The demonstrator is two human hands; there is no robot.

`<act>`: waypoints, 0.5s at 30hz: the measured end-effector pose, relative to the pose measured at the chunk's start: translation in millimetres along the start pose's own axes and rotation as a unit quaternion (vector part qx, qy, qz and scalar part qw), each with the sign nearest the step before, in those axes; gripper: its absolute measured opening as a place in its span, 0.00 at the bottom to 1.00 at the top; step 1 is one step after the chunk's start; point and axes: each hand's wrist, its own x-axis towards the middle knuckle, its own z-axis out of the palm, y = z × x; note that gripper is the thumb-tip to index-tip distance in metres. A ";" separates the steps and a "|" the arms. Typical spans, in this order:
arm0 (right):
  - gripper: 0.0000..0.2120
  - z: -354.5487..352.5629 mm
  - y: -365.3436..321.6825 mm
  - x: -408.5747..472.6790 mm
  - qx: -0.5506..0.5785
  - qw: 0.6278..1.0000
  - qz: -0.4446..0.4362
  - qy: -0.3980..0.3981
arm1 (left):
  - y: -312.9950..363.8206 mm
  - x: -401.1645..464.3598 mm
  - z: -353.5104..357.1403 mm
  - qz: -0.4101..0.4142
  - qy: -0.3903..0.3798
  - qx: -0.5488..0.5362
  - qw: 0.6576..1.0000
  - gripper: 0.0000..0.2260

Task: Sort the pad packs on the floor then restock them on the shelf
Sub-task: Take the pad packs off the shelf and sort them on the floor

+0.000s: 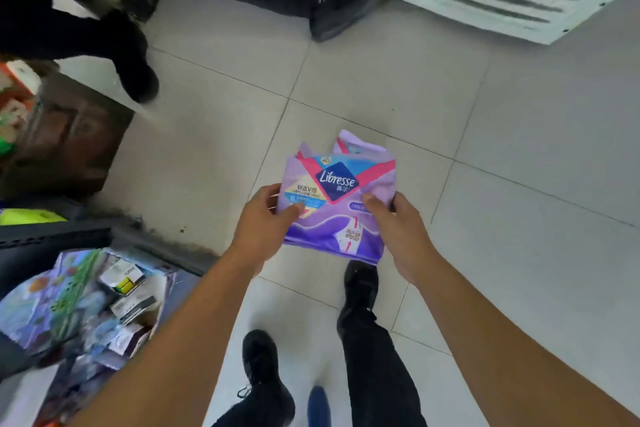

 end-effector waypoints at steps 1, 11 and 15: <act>0.20 -7.4 2.6 15.6 -0.003 1.000 0.003 0.018 | 4.6 11.0 12.1 0.004 0.006 0.022 1.000 0.17; 0.20 -27.7 19.4 120.1 -0.074 0.989 0.040 0.119 | 27.1 116.2 76.2 0.008 -0.031 0.154 0.988 0.18; 0.19 -30.9 17.5 151.1 -0.103 0.983 0.054 0.142 | 31.2 159.3 87.8 0.004 -0.078 0.192 0.978 0.18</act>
